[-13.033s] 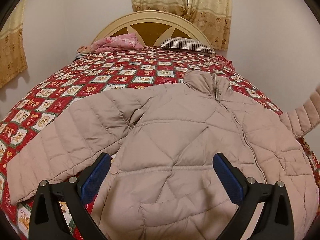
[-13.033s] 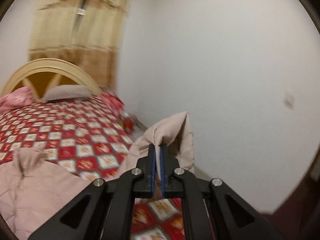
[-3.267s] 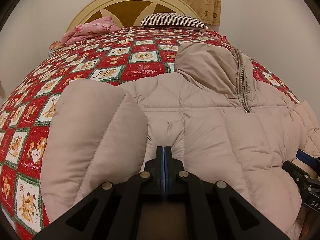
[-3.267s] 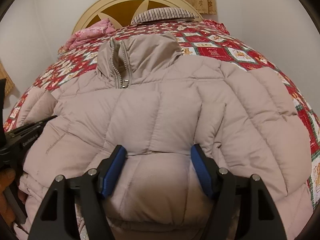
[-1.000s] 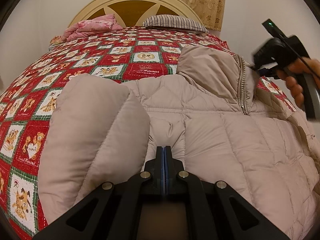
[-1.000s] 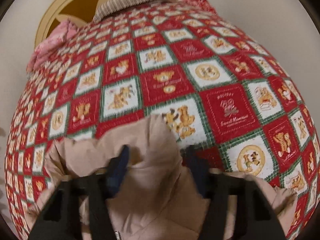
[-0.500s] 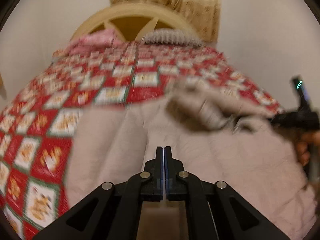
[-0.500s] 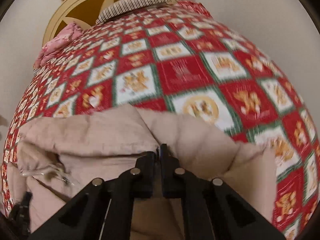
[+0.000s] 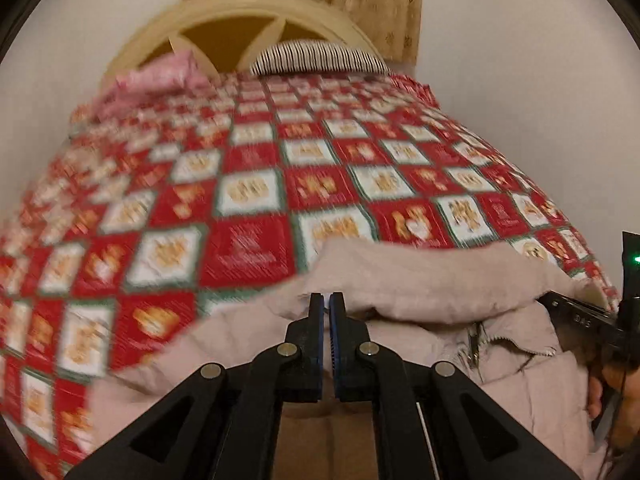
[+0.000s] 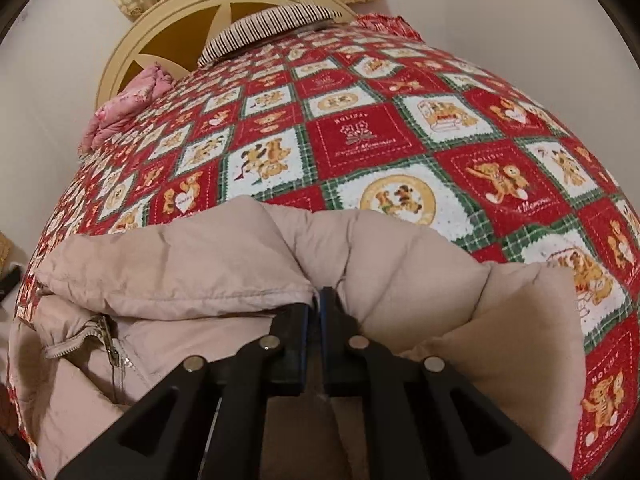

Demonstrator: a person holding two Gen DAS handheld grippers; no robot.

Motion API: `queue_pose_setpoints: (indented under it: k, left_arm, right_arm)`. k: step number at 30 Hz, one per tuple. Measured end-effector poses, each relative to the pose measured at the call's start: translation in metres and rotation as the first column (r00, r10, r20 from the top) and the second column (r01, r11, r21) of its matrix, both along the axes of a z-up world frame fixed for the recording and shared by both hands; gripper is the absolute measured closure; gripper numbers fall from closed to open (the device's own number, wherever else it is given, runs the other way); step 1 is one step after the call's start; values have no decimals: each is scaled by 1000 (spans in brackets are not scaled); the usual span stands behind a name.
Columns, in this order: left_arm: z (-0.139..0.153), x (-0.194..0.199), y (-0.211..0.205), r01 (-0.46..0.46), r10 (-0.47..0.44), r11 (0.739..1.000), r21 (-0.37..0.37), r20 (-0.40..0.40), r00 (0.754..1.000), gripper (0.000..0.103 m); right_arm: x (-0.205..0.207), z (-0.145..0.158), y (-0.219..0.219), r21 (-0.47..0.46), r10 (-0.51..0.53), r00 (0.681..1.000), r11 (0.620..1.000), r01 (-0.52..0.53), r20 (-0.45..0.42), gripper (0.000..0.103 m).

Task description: Fold large clothes

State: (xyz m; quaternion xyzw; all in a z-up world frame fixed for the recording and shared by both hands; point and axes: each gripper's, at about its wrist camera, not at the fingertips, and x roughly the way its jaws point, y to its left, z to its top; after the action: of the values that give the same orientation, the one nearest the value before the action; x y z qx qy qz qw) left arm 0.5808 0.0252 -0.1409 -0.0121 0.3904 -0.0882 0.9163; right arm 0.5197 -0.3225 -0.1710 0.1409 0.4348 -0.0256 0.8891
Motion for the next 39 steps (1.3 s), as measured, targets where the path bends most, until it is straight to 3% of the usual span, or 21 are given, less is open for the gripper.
queue_pose_setpoints:
  k: [4, 12, 18, 22, 25, 29, 31, 32, 33, 35, 39]
  left_arm:
    - [-14, 1, -4, 23, -24, 998, -57, -20, 999, 100]
    - [-29, 8, -5, 10, -14, 999, -50, -64, 998, 101]
    - [-20, -19, 4, -7, 5, 996, -87, -21, 1000, 103]
    - [-27, -35, 5, 9, -9, 1000, -23, -4, 1000, 103]
    - [-10, -35, 9, -31, 33, 999, -43, 55, 998, 103]
    - [-3, -17, 2, -18, 19, 1000, -25, 18, 1000, 101]
    - [-10, -11, -4, 4, -4, 1000, 20, -11, 1000, 84]
    - [-14, -9, -6, 15, -14, 999, 31, -32, 999, 49]
    - [-15, -11, -4, 4, -4, 999, 32, -18, 1000, 27]
    - [-15, -14, -1, -5, 5, 1000, 22, 11, 1000, 26]
    - [-18, -3, -2, 1, -1, 999, 32, -7, 1000, 26]
  right_arm:
    - [1, -2, -1, 10, 6, 1000, 1000, -6, 13, 97]
    - [1, -6, -4, 39, 8, 1000, 999, -9, 28, 97]
    - [-3, -6, -9, 67, -9, 999, 998, 6, 51, 99]
    - [-4, -5, -11, 79, -15, 998, 997, 10, 60, 99]
    - [-2, -7, -8, 67, -7, 999, 998, 4, 46, 99]
    - [-2, -7, -8, 58, -5, 999, 998, 2, 46, 99]
    - [-2, -7, -8, 58, -5, 999, 998, 2, 47, 99]
    - [-2, -7, -8, 57, -5, 999, 998, 2, 48, 99]
    - [-2, -7, -8, 58, -5, 999, 998, 2, 47, 99]
    - [-3, -7, -8, 63, -4, 999, 998, 1, 49, 99]
    - [-3, -7, -8, 72, -3, 999, 997, -1, 52, 99]
